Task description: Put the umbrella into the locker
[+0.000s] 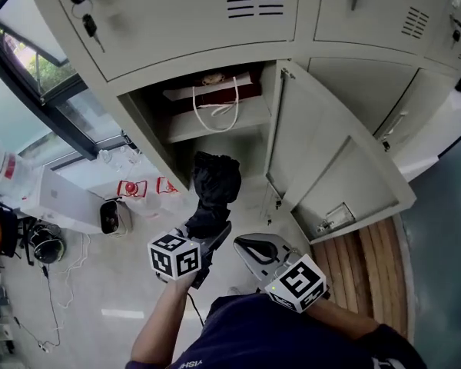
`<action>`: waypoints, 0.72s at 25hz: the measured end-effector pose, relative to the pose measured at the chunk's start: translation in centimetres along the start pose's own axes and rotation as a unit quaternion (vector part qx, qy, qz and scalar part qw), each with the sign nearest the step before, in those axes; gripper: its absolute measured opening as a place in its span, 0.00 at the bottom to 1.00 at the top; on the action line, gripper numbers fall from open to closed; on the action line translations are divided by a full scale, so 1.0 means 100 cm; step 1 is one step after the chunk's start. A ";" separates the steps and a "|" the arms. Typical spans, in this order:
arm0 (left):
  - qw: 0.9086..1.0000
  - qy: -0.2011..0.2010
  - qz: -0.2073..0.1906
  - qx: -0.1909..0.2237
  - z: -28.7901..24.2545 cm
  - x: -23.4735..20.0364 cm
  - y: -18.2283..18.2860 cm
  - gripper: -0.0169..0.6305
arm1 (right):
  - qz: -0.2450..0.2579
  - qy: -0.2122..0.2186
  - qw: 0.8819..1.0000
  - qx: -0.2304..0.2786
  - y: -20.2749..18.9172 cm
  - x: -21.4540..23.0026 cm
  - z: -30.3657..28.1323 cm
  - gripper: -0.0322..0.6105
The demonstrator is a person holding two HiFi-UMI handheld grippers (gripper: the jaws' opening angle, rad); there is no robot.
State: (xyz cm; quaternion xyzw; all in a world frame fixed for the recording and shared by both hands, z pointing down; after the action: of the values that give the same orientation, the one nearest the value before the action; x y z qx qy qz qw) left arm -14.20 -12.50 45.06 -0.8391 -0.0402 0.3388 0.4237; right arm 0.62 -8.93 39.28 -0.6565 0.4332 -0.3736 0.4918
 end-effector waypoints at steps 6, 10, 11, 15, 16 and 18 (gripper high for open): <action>0.998 0.025 0.048 -0.013 -0.048 -0.018 0.020 0.33 | 0.014 0.060 0.998 0.003 -0.006 0.010 0.002 0.06; 0.997 0.056 0.049 -0.016 -0.074 -0.032 0.039 0.33 | 0.013 0.075 0.997 0.001 -0.008 0.019 0.005 0.06; 0.997 0.064 0.046 -0.016 -0.080 -0.035 0.043 0.33 | 0.012 0.076 0.997 0.000 -0.008 0.022 0.005 0.06; 0.996 0.087 0.026 -0.017 -0.103 -0.045 0.062 0.33 | 0.005 0.078 0.997 -0.012 -0.011 0.033 0.001 0.06; 0.995 0.093 0.018 -0.020 -0.108 -0.047 0.066 0.33 | 0.002 0.078 0.997 -0.015 -0.012 0.035 0.000 0.06; 0.994 0.107 -0.001 -0.026 -0.117 -0.053 0.073 0.33 | -0.002 0.075 0.997 -0.022 -0.014 0.038 -0.003 0.06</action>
State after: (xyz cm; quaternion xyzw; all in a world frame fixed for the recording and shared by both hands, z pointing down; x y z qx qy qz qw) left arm -12.79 -27.06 47.33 -0.8815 -0.0039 0.2453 0.4035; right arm 1.88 -12.39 40.94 -0.6379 0.4758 -0.4134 0.4426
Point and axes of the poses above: the fingertips, and each gripper's own axes: z backward along the fingers, x to its right, y out of its top, the point moved 7 cm from there along z, backward along the fingers, and after that the axes turned 7 degrees about z, right-handed, at the moved point
